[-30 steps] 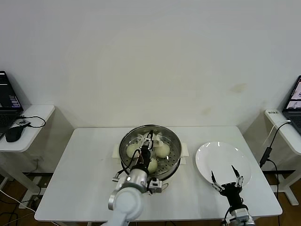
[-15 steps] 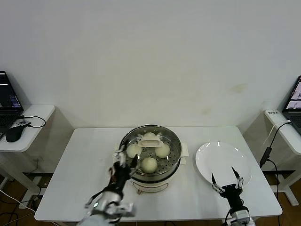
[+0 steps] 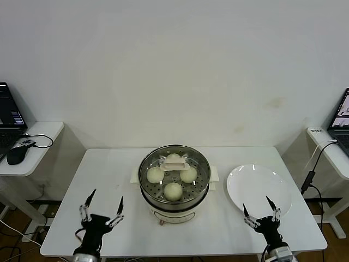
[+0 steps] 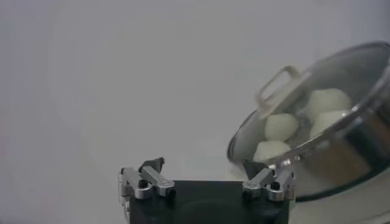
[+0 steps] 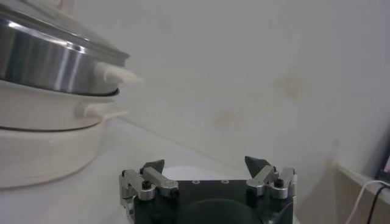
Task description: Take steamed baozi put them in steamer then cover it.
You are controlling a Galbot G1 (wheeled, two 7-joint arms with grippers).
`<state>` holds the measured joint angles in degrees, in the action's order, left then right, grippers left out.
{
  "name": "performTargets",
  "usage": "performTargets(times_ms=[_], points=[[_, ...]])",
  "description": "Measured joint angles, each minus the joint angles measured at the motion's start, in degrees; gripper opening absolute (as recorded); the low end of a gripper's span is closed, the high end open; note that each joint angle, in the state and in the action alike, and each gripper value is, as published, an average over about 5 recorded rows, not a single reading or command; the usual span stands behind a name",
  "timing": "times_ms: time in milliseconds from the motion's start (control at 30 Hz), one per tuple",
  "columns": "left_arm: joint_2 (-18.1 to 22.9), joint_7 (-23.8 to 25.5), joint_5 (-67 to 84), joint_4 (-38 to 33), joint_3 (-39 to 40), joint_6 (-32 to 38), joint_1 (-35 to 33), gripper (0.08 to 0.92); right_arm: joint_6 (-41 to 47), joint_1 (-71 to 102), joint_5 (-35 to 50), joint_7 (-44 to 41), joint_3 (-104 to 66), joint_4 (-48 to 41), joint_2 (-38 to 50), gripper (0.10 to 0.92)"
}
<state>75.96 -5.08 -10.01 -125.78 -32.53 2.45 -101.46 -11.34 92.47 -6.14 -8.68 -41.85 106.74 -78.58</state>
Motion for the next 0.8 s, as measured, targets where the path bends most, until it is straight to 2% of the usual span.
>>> performTargets(times_ms=[333, 800], points=[[1.2, -2.1, 17.7, 2.8, -3.4, 3.7, -4.5, 0.823, 0.0, 1.9, 2.2, -1.7, 0.5, 1.0, 0.0, 0.823], [1.6, -2.2, 23.4, 5.1, -5.1, 6.4, -6.3, 0.823, 1.0, 3.0, 2.4, -2.7, 2.5, 2.1, -1.0, 0.823]])
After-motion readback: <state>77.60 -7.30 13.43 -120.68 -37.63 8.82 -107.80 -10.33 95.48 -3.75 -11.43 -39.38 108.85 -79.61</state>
